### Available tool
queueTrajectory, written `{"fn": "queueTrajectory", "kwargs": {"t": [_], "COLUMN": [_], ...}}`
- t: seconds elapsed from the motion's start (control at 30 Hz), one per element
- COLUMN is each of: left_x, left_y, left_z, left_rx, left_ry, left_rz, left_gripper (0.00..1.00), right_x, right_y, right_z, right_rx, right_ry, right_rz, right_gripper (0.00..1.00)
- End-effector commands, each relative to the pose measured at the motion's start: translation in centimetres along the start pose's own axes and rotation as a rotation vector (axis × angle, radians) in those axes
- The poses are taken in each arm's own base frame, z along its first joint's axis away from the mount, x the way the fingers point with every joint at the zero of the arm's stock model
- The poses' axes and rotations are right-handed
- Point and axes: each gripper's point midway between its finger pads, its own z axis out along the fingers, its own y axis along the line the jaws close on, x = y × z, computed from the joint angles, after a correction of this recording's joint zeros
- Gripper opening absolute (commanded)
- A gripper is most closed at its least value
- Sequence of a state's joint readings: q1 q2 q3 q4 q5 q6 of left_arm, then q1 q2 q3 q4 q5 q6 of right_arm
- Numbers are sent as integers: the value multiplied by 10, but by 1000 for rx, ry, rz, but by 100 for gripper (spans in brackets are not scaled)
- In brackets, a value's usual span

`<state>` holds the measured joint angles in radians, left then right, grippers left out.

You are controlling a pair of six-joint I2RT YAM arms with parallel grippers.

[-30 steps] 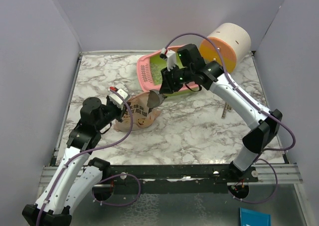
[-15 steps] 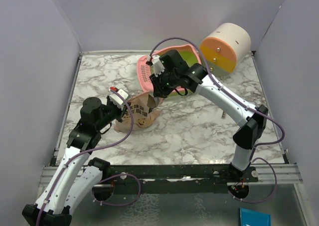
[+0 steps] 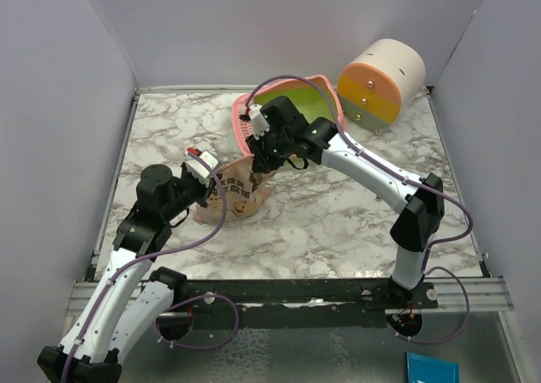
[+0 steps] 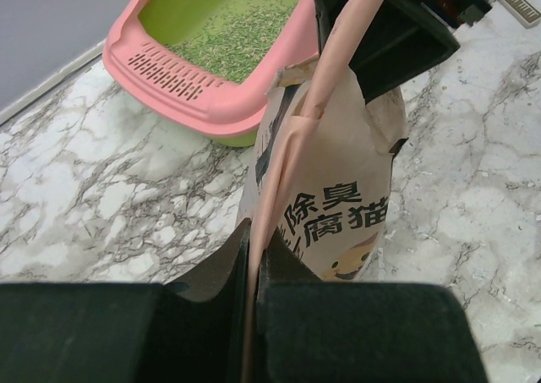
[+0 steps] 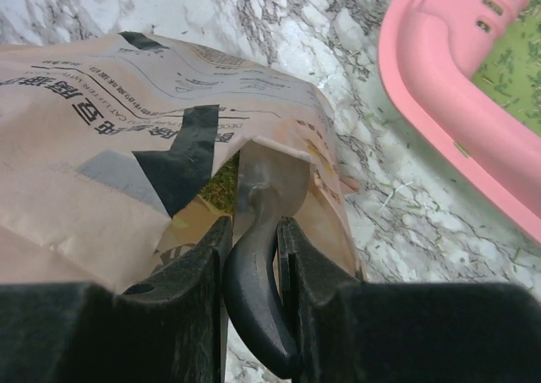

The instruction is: Fill the litter box with clean litter

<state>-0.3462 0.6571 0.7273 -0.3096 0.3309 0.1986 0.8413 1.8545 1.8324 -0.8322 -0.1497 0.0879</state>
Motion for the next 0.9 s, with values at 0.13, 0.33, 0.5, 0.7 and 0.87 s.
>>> {"fn": "queueTrajectory", "kwargs": {"t": [0.13,0.33,0.5,0.7,0.87], "left_x": [-41,-39,-33,-32,-27], "left_y": [-5,-6,-7,-5,-3], "left_z": [-3,0,2,1,-1], "left_rx": [42,48,52,40,24], "left_ry": [-148,-144,-136,-137,-119], "left_rz": [58,56,47,49,59], "left_gripper": [0,0,0,0,0], "right_x": [71,92,98,83,59], "right_y": [3,12,23,45,52], "right_z": [64,80,85,83,73], "right_rx": [2,-48,-111,-225,-311], "right_ry": [187,220,218,156,80], "right_rz": [5,30,55,110,176], "right_gripper": [1,1,1,1,1]}}
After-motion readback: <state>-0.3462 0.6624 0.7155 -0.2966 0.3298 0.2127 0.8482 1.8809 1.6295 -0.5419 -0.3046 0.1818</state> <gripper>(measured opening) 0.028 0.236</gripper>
